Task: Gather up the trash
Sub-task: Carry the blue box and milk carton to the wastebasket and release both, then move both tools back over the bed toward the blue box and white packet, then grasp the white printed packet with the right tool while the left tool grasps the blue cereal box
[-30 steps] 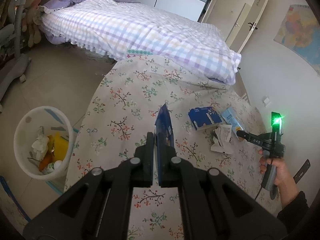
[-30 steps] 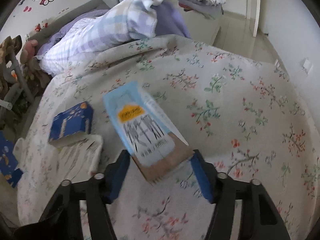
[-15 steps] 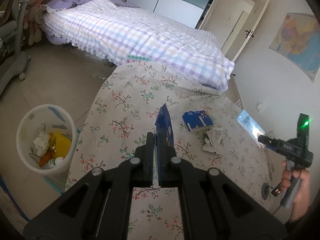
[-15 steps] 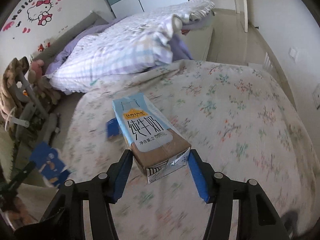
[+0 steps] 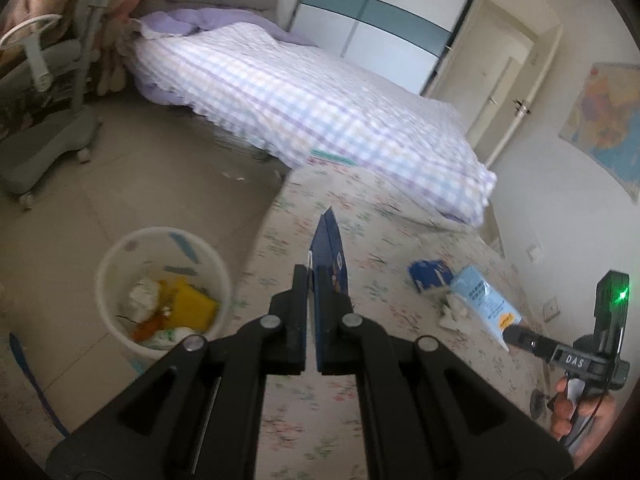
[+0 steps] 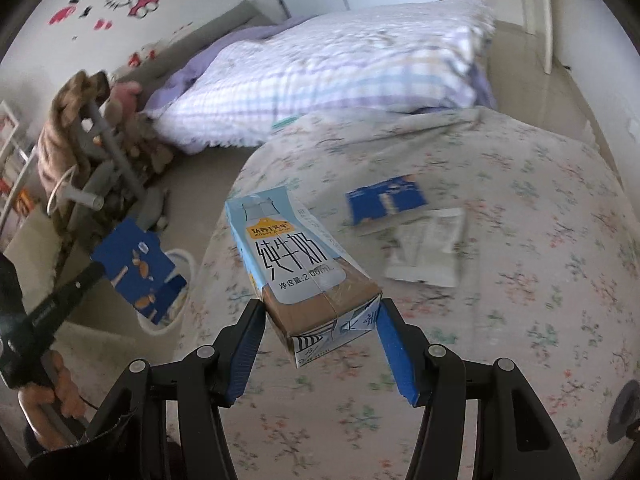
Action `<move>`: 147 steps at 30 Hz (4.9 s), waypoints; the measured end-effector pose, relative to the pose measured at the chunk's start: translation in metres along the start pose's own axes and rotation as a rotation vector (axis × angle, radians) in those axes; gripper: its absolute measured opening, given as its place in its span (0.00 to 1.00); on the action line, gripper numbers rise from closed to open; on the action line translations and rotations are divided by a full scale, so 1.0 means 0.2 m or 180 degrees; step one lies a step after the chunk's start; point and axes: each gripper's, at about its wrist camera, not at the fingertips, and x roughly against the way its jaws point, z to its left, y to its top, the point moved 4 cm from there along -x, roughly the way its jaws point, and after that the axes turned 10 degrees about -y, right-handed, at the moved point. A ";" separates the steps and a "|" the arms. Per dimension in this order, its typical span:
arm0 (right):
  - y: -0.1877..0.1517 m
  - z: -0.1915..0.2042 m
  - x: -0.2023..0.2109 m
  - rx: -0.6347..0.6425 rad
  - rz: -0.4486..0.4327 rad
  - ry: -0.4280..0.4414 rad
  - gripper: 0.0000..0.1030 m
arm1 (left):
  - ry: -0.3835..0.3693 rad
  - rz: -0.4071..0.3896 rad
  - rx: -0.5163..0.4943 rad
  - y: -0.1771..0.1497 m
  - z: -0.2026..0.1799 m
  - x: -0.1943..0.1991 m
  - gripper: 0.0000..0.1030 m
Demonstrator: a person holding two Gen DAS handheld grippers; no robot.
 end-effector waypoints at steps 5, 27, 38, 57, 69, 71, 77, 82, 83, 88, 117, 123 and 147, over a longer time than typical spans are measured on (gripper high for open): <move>0.00 0.19 -0.09 0.0126 0.0132 0.0172 0.57 | 0.0216 -0.0076 0.0120 0.04 0.22 0.07 0.03; 0.02 0.81 -0.47 0.0590 0.0414 0.0381 0.57 | 0.0727 0.0257 0.0273 0.05 0.75 -0.05 0.66; -0.01 1.02 -0.61 0.0681 0.0540 0.0519 0.57 | 0.1254 0.0422 0.0238 -0.04 0.83 0.07 0.96; 0.00 1.20 -0.63 0.0780 0.0401 0.0870 0.73 | 0.1379 0.0524 -0.0040 -0.10 0.80 0.13 0.98; 0.05 0.81 -0.41 0.0583 0.0170 0.0422 0.73 | 0.1125 0.0568 -0.0028 -0.11 0.66 0.08 0.98; 0.05 0.71 -0.38 0.0561 0.0114 0.0254 0.73 | 0.1051 0.0601 -0.0095 -0.11 0.60 0.05 0.98; 0.06 0.36 -0.34 0.0435 0.0076 -0.0200 0.74 | 0.0966 0.0705 -0.0319 -0.12 0.46 -0.05 0.99; 0.07 0.08 -0.36 0.0347 0.0078 -0.0596 0.74 | 0.0836 0.0729 -0.0371 -0.11 0.32 -0.13 0.99; 0.07 0.02 -0.37 0.0333 0.0083 -0.0681 0.74 | 0.0813 0.0739 -0.0387 -0.12 0.30 -0.15 0.99; 0.07 -0.21 -0.42 0.0178 0.0186 -0.0890 0.74 | 0.0722 0.0851 -0.0552 -0.14 0.17 -0.24 0.99; 0.15 -0.40 -0.74 -0.0206 0.0566 -0.0873 0.60 | 0.0405 0.1042 -0.0612 -0.20 -0.16 -0.48 0.99; 0.13 -0.46 -0.65 -0.0252 0.0544 -0.0794 0.52 | 0.0346 0.1070 -0.0792 -0.24 -0.25 -0.49 0.98; 0.01 -1.05 -0.33 -0.0832 0.0438 -0.0844 0.56 | -0.0052 0.1434 -0.2689 -0.30 -0.93 -1.40 0.95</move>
